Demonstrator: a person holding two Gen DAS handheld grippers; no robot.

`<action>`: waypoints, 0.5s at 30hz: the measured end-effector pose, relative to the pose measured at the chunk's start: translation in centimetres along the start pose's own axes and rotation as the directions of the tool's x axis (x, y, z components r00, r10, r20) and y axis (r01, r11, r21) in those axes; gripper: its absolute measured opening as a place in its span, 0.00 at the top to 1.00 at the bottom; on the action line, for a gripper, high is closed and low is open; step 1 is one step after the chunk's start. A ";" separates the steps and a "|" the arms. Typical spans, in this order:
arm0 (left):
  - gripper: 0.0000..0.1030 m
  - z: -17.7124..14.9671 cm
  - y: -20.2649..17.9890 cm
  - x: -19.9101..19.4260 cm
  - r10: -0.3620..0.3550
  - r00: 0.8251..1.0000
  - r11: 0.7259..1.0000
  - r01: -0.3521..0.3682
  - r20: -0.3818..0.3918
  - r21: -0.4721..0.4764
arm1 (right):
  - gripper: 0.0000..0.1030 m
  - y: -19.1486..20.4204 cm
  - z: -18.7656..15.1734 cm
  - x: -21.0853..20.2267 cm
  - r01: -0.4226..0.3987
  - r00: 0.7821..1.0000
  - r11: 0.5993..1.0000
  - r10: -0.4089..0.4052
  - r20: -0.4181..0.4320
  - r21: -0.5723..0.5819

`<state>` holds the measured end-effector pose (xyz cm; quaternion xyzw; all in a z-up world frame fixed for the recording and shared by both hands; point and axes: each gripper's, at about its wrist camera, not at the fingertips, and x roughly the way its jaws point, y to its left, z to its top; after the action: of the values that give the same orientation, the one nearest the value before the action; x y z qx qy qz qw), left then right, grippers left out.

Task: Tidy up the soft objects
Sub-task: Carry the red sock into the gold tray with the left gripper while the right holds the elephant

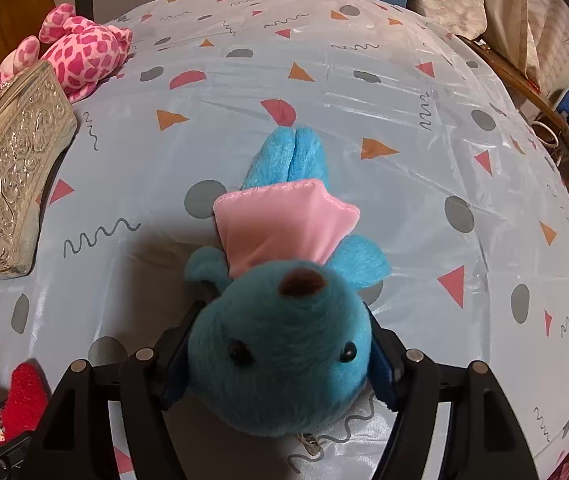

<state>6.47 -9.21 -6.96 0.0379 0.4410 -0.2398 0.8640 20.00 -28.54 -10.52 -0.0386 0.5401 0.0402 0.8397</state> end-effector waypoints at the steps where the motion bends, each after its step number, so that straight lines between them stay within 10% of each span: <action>1: 0.81 -0.1 0.1 -0.1 0.005 1.000 1.000 -0.005 0.003 -0.004 | 0.30 0.1 -0.1 0.0 0.005 1.000 1.000 -0.005 0.000 -0.002; 15: 0.81 -0.1 0.7 -3.5 0.096 0.993 0.995 -0.092 0.072 -0.048 | 0.31 0.8 -0.1 -0.3 0.036 0.999 0.998 -0.035 0.023 -0.049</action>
<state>4.95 -7.21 -4.43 0.0304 0.4118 -0.1902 0.8907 19.67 -27.78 -10.32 -0.0683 0.5288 0.0390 0.8451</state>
